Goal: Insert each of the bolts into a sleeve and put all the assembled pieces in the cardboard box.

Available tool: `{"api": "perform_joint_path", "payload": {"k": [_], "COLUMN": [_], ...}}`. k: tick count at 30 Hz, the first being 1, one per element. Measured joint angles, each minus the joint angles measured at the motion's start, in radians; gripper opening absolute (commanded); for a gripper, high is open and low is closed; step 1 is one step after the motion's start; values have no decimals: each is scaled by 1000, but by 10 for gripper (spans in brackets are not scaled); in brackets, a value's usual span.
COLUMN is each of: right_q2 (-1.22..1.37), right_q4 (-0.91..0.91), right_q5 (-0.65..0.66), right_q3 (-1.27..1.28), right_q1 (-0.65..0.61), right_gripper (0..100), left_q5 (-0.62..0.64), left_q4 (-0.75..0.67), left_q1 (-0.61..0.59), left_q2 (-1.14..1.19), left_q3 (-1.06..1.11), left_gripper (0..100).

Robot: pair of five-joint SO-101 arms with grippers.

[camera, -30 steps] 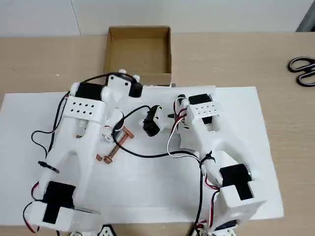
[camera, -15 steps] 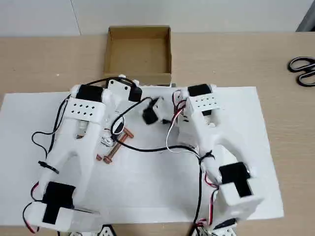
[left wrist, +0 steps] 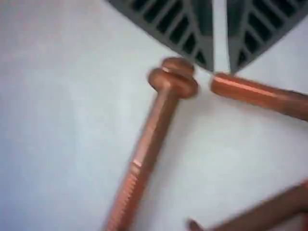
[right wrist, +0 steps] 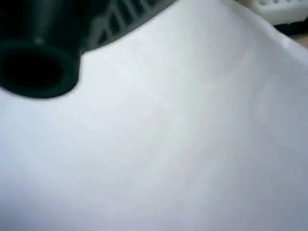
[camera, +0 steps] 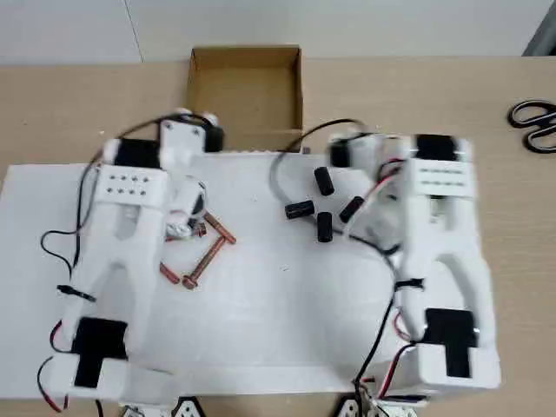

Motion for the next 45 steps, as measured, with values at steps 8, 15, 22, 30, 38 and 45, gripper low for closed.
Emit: {"api": "perform_joint_path", "payload": {"k": [8, 15, 22, 30, 38, 45], "right_q2": [0, 0, 0, 0, 0, 0], "right_q4": [6, 14, 14, -15, -29, -29], "right_q5": [-6, -6, -6, -6, -6, -6], "right_q3": [0, 0, 12, 141, 146, 146], "right_q1": [219, 270, 270, 273, 275, 275], "right_gripper": [4, 4, 7, 7, 7, 7], "left_q5": [0, 5, 23, -18, -127, -166], "left_q4": [0, 0, 0, 0, -34, -110], "left_q1": [-26, -29, -106, -149, -149, -149], "left_q2": [226, 345, 396, 428, 431, 431], "left_q3": [-143, -249, -325, -397, -399, -399], "left_gripper": [6, 7, 18, 126, 155, 166]}}
